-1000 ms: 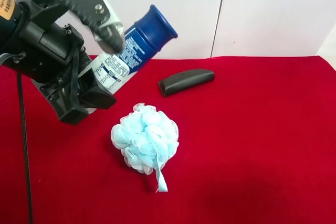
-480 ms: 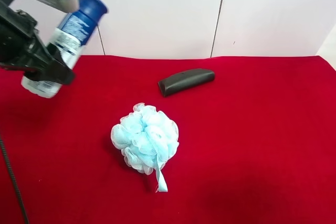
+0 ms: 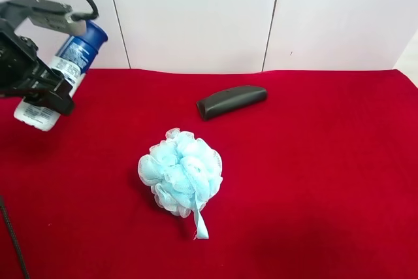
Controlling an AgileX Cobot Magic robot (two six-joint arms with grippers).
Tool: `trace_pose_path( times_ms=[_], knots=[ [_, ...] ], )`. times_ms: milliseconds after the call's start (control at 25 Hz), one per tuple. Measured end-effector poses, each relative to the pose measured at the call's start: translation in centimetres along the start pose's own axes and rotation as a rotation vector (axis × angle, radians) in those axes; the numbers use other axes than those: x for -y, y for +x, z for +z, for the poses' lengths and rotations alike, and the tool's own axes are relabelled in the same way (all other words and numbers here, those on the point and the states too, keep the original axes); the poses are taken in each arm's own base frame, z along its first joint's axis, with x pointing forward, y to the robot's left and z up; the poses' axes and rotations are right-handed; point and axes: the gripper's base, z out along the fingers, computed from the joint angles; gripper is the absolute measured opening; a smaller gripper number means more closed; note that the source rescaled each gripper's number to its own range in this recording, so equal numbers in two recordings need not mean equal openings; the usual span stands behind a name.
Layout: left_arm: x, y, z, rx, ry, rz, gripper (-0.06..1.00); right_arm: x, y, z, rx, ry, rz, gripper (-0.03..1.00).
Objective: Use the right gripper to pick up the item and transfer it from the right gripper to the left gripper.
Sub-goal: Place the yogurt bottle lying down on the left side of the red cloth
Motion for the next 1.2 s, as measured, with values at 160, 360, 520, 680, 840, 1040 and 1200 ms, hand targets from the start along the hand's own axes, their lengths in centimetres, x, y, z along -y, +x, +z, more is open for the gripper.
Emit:
trace_pose_path(
  times_ms=[160, 360, 520, 680, 840, 1040, 1200],
  knots=[
    [-0.2, -0.2, 2.4, -0.065, 0.011, -0.007, 0.06, 0.0, 0.0, 0.0, 0.0, 0.0, 0.0, 1.0],
    [-0.4, -0.4, 4.8, -0.102, 0.014, -0.013, 0.06, 0.0, 0.0, 0.0, 0.0, 0.0, 0.0, 1.0],
    [-0.5, -0.3, 6.8, -0.144, 0.018, -0.017, 0.06, 0.0, 0.0, 0.0, 0.0, 0.0, 0.0, 1.0],
    [-0.7, -0.2, 8.7, -0.176, 0.02, -0.026, 0.06, 0.0, 0.0, 0.0, 0.0, 0.0, 0.0, 1.0],
    [-0.7, -0.1, 10.5, -0.199, 0.029, -0.044, 0.06, 0.0, 0.0, 0.0, 0.0, 0.0, 0.0, 1.0],
    [-0.7, 0.2, 12.5, -0.233, 0.037, -0.059, 0.06, 0.0, 0.0, 0.0, 0.0, 0.0, 0.0, 1.0],
    [-0.8, 0.5, 13.9, -0.251, 0.037, -0.082, 0.06, 0.0, 0.0, 0.0, 0.0, 0.0, 0.0, 1.0]
  ],
)
